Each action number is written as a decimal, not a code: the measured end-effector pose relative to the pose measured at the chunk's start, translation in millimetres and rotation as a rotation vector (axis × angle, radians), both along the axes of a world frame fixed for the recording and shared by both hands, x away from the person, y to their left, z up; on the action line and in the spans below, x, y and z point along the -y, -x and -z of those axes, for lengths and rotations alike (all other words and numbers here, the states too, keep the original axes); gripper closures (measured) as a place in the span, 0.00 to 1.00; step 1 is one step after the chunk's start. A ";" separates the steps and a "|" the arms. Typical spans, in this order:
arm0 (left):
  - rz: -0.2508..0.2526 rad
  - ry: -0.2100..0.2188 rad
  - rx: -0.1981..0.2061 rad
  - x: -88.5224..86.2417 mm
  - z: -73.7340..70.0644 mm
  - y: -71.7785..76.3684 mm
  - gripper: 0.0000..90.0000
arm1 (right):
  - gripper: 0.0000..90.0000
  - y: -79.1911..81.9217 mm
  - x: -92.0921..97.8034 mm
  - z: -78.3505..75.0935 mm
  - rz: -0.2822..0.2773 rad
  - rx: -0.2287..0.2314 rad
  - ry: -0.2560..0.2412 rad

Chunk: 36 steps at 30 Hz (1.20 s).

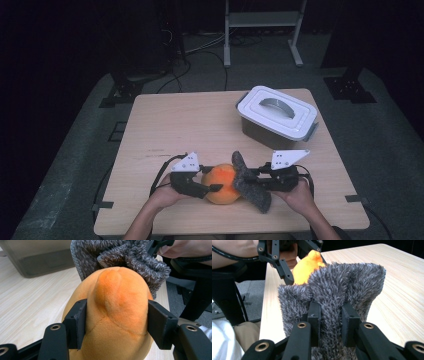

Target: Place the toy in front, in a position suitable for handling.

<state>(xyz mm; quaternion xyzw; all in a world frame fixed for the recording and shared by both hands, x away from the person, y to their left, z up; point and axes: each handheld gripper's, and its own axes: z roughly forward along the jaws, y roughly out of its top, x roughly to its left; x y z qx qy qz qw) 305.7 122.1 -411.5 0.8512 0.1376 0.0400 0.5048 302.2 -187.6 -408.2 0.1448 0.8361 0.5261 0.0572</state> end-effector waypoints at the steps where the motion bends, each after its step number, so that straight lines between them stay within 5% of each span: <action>1: 0.003 -0.001 0.002 0.0 0.2 -0.3 0.43 | 0.80 0.9 -0.6 -0.9 -0.001 0.001 -0.007; 9: 0.017 0.006 0.001 0.1 2.3 0.0 0.43 | 0.80 7.8 -15.6 -8.3 -0.039 0.038 -0.038; 18: 0.013 0.008 -0.006 -0.5 2.3 -0.6 0.42 | 0.80 2.9 -3.2 -0.8 -0.021 0.000 -0.035; 36: 0.031 -0.014 0.020 8.3 1.1 4.2 0.42 | 0.80 3.2 -7.7 -4.2 -0.027 0.010 -0.052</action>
